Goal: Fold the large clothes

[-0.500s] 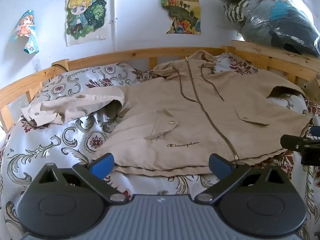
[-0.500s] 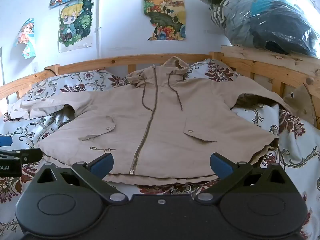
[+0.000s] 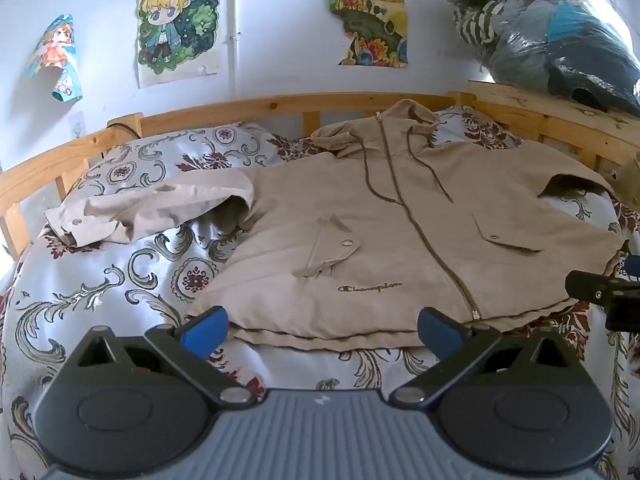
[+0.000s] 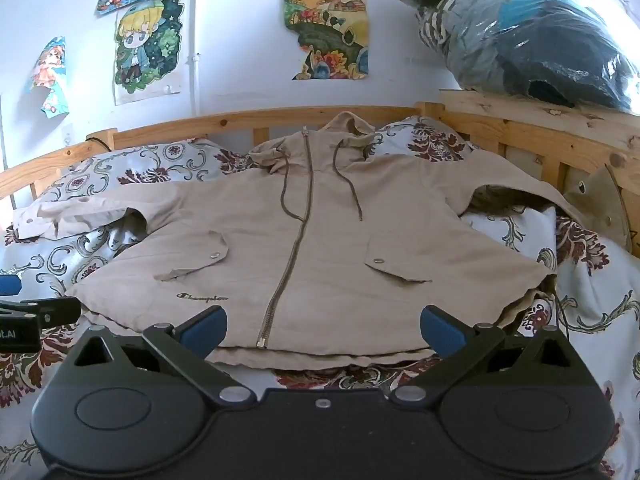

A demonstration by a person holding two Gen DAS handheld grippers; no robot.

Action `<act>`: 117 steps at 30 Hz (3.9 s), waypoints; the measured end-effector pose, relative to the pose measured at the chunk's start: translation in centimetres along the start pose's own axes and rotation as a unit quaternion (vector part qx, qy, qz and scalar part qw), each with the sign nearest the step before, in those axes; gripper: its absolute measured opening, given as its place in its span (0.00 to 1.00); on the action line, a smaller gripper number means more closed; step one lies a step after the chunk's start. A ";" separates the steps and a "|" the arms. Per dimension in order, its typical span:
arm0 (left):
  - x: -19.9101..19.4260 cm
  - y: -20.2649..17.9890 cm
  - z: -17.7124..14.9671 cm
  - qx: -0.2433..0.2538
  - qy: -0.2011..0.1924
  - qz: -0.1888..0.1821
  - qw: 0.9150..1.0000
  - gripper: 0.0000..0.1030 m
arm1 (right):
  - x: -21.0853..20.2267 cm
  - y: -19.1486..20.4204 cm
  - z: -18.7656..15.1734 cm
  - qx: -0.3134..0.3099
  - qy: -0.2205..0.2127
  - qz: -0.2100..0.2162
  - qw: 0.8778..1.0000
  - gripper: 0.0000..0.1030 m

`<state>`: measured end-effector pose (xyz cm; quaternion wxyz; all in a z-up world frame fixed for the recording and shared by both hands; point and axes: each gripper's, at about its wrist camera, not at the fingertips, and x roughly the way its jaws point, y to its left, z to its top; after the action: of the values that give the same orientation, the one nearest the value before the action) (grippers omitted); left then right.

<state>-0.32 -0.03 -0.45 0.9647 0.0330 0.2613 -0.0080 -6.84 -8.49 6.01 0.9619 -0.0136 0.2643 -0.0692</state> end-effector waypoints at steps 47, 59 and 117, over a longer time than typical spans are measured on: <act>-0.2 0.4 0.5 -0.006 -0.001 0.003 1.000 0.99 | -0.1 0.2 0.0 0.002 0.002 0.000 1.000 0.99; -0.2 0.4 0.5 -0.006 0.000 0.003 1.000 0.99 | -0.1 0.5 0.2 0.002 0.003 0.000 1.000 0.99; 13.9 -2.5 6.1 0.033 0.158 -0.114 0.980 0.99 | 10.5 -27.5 7.5 0.291 -0.103 -0.342 0.888 0.77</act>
<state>14.64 -2.96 -2.38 0.9024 0.0352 0.4119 -0.1217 2.46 -37.31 8.89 0.8613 0.1708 0.1103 -0.4656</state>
